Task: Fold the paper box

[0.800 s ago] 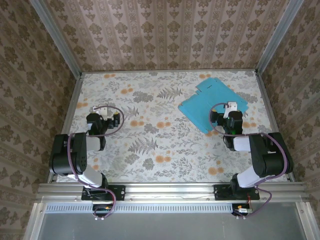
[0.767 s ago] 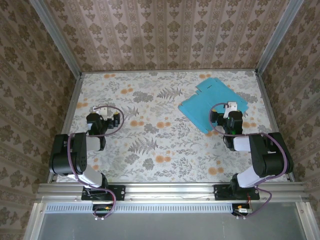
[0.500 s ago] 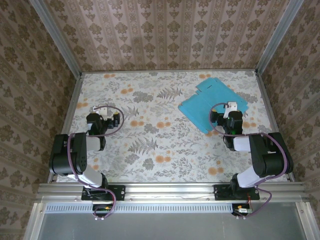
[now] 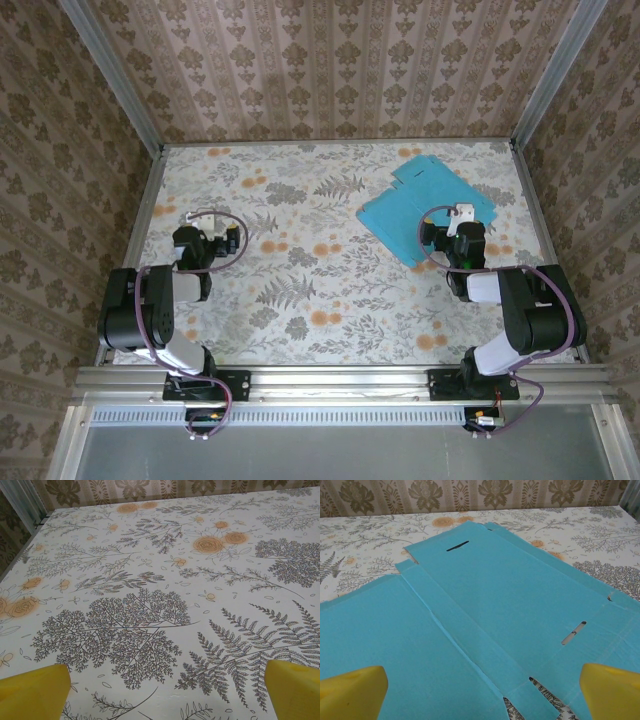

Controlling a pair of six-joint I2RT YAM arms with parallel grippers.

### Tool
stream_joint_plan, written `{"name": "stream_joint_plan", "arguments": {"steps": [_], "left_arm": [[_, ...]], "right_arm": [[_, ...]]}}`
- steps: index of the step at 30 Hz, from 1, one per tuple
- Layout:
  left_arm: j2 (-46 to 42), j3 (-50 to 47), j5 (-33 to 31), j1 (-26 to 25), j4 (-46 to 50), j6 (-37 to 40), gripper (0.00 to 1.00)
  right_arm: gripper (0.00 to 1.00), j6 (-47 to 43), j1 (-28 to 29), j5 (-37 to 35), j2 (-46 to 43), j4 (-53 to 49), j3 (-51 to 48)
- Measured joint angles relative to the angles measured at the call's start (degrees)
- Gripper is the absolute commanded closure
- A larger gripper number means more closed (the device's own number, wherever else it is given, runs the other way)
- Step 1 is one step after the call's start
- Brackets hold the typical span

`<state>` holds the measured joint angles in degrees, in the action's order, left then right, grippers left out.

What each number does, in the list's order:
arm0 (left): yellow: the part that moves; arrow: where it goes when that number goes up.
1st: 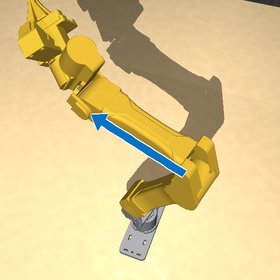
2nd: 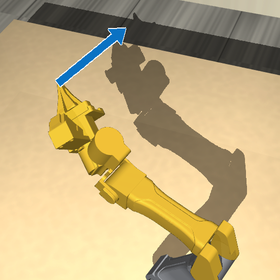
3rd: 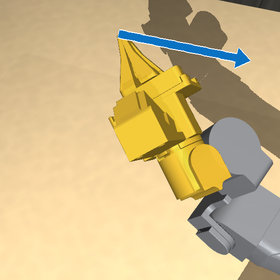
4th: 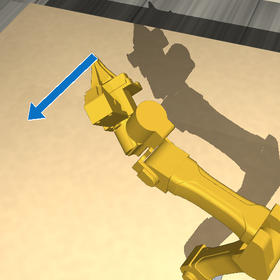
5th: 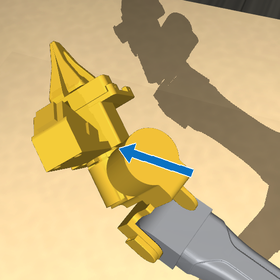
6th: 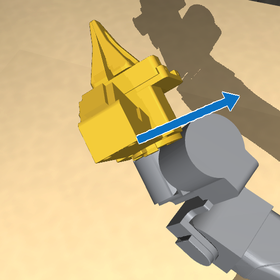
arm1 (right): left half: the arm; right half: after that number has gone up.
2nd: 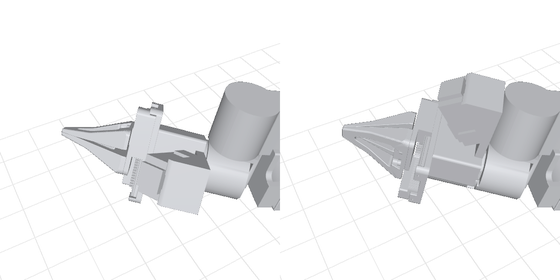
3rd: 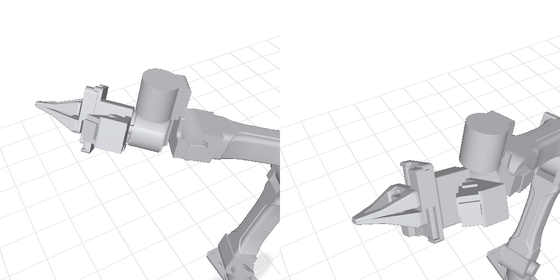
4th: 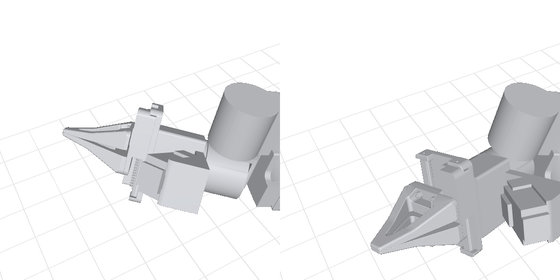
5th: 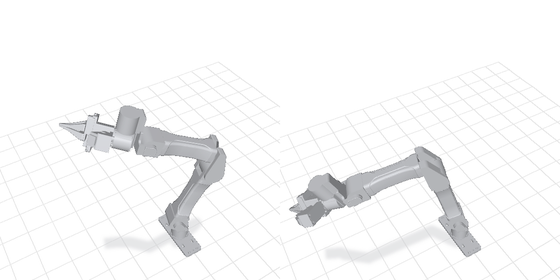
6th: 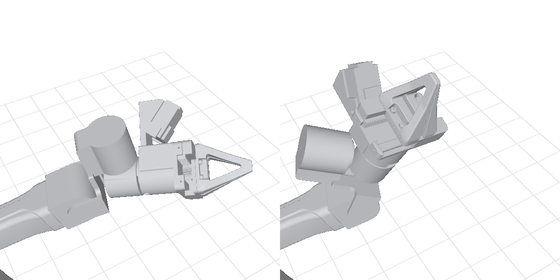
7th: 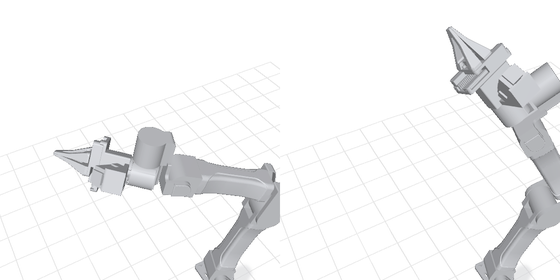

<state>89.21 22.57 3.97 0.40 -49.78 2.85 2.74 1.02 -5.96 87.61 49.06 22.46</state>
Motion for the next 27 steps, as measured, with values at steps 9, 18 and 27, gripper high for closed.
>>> {"name": "stream_joint_plan", "arguments": {"steps": [9, 18, 27], "left_arm": [[0.0, 0.0, -0.31, 0.0, 0.0, 0.02, 0.0], [-6.36, 0.33, -6.08, -5.86, 5.88, 2.36, 0.0], [-19.89, 12.9, -12.9, -17.31, 30.25, -2.99, 0.0]], "right_arm": [[0.0, 0.0, 0.0, 0.0, 0.0, 0.0, 0.0], [0.0, 0.09, 0.92, -0.87, -5.77, -10.78, 2.32], [0.0, 9.46, 5.4, 0.09, -15.23, -34.4, 17.75]]}}
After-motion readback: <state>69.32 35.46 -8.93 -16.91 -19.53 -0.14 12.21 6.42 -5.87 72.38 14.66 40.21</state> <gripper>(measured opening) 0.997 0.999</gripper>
